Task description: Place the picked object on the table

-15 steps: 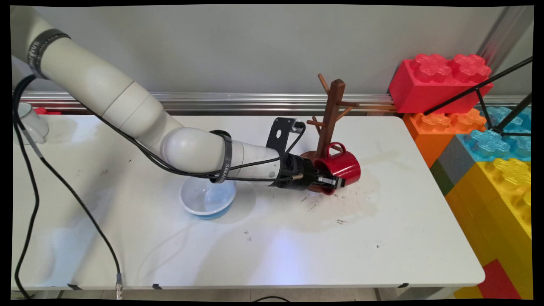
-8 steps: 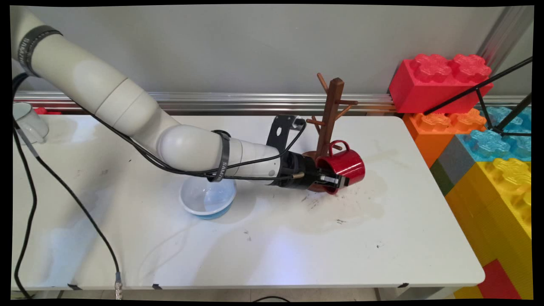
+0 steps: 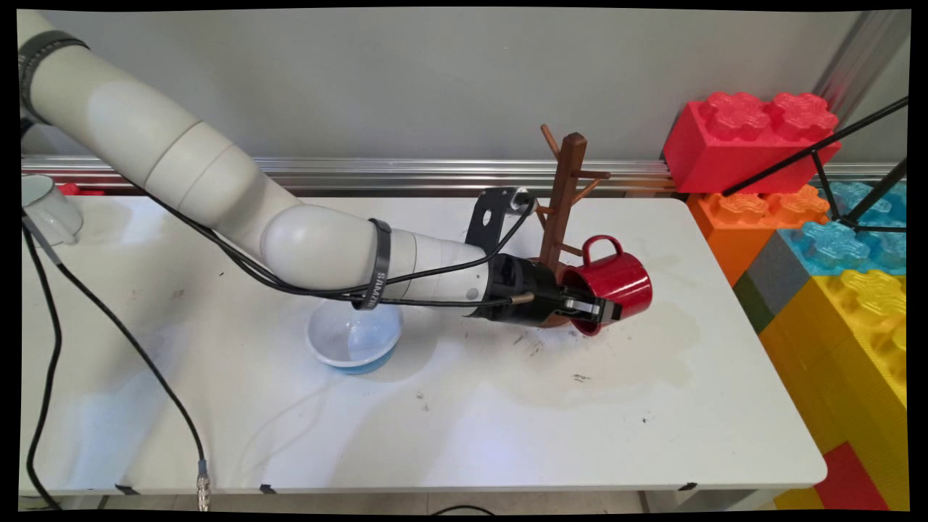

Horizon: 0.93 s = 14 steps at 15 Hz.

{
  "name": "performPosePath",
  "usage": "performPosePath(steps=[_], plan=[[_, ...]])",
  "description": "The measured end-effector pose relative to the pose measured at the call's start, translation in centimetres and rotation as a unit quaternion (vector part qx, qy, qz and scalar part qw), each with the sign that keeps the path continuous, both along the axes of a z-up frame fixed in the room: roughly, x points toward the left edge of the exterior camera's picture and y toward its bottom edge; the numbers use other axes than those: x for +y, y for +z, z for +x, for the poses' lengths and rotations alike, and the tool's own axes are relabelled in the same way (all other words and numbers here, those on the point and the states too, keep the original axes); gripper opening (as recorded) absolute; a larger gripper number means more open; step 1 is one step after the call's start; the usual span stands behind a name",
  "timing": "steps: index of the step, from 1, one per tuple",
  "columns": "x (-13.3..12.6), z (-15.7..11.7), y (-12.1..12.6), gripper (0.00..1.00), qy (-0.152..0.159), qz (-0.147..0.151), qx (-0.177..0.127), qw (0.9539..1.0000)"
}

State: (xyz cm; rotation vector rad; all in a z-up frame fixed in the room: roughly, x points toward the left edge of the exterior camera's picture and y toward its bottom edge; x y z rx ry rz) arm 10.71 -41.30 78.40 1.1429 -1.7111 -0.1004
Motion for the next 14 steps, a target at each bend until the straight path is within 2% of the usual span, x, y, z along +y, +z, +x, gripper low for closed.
performPosePath(steps=[4, 7, 14], plan=[[0.9, -0.3, 1.0, 0.0, -0.012, 0.005, 0.002, 0.9999], [1.8, -0.2, 2.0, 0.0, -0.025, 0.011, -0.009, 0.9996], [3.3, 1.8, 5.7, 0.0, -0.046, 0.029, -0.08, 0.9953]])
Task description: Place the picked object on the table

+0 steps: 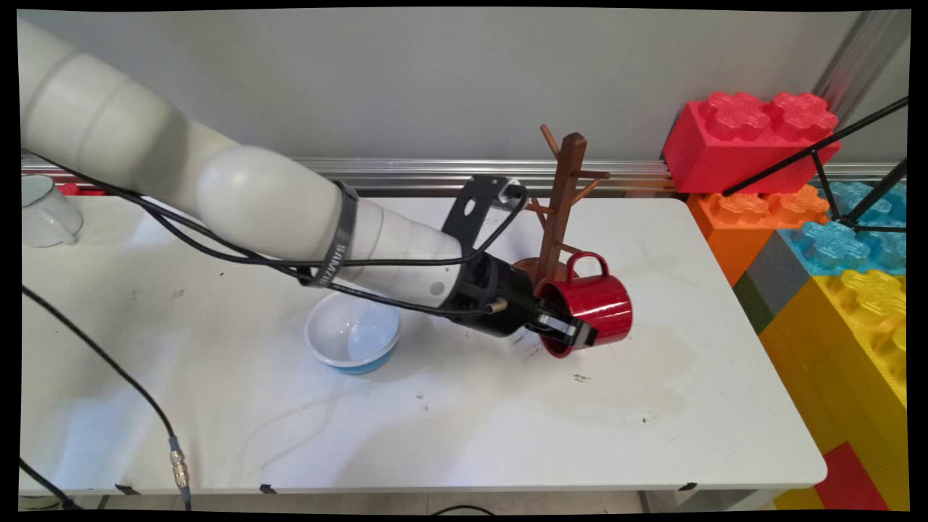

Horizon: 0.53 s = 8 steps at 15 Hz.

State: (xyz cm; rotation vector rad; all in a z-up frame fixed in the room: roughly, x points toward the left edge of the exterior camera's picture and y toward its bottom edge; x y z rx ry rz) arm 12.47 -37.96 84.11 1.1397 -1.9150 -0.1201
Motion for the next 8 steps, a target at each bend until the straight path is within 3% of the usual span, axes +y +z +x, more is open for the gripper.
performPosePath(steps=[8], plan=[[0.6, 2.3, 4.8, 0.0, -0.015, 0.021, -0.084, 0.9962]])
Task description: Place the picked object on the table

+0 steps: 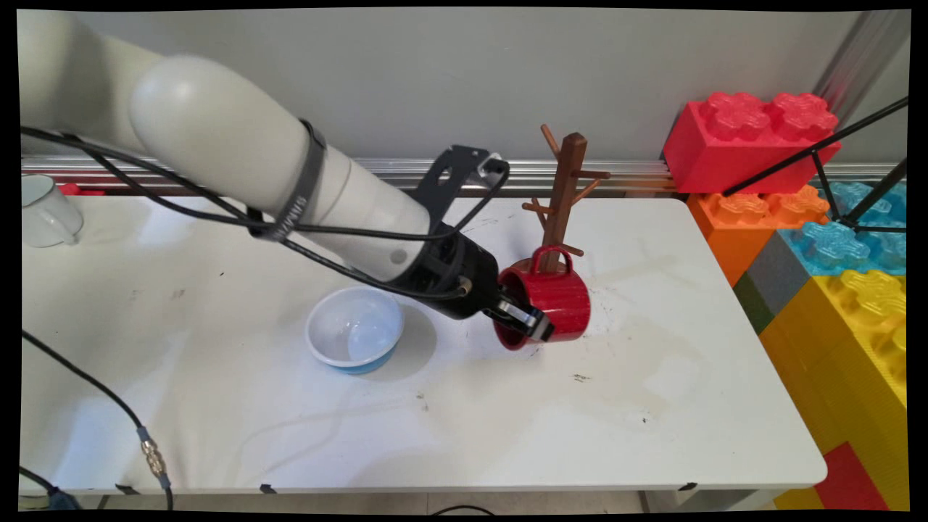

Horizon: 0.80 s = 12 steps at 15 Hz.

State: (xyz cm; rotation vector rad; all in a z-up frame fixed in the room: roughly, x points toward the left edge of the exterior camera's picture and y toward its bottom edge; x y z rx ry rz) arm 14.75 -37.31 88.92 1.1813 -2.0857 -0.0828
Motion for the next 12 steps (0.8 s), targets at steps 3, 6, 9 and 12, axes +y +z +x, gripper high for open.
performPosePath(steps=[3, 6, 9, 12], plan=[[-0.2, 0.6, 1.7, 0.0, -0.01, 0.009, -0.03, 0.9995], [-0.5, 0.9, 3.0, 0.0, -0.017, 0.018, -0.054, 0.9982], [-1.1, 0.7, 4.5, 0.0, -0.021, 0.029, -0.081, 0.996], [-1.7, 0.1, 5.6, 0.0, -0.021, 0.039, -0.106, 0.9934]])
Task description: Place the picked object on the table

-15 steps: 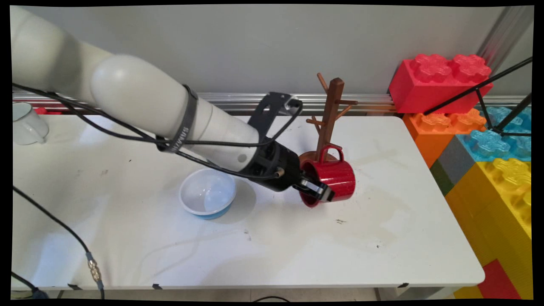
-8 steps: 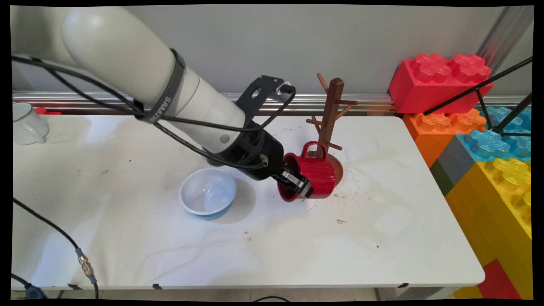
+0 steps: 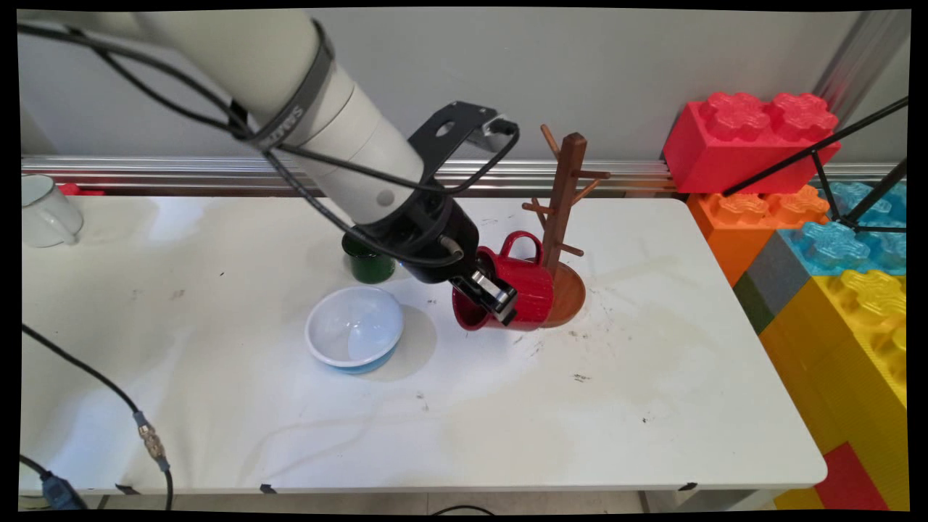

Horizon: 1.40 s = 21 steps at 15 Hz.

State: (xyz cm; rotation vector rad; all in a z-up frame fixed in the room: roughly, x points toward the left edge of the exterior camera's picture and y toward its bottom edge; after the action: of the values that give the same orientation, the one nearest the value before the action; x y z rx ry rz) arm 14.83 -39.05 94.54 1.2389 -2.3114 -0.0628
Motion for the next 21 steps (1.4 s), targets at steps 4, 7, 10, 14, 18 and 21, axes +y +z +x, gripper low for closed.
performPosePath(steps=[4, 7, 10, 14, 18, 21], plan=[[-1.1, -1.2, 1.1, 0.0, -0.006, 0.013, -0.04, 0.9991], [-1.4, -2.0, 1.3, 0.0, -0.014, 0.028, -0.064, 0.9975], [-1.5, -2.7, 1.3, 0.0, -0.02, 0.046, -0.086, 0.995], [-1.8, -3.6, 0.9, 0.0, -0.026, 0.07, -0.117, 0.9903], [-2.5, -4.4, 0.5, 0.0, -0.029, 0.087, -0.144, 0.9853], [-3.3, -4.8, -0.1, 0.0, -0.027, 0.1, -0.164, 0.981]])
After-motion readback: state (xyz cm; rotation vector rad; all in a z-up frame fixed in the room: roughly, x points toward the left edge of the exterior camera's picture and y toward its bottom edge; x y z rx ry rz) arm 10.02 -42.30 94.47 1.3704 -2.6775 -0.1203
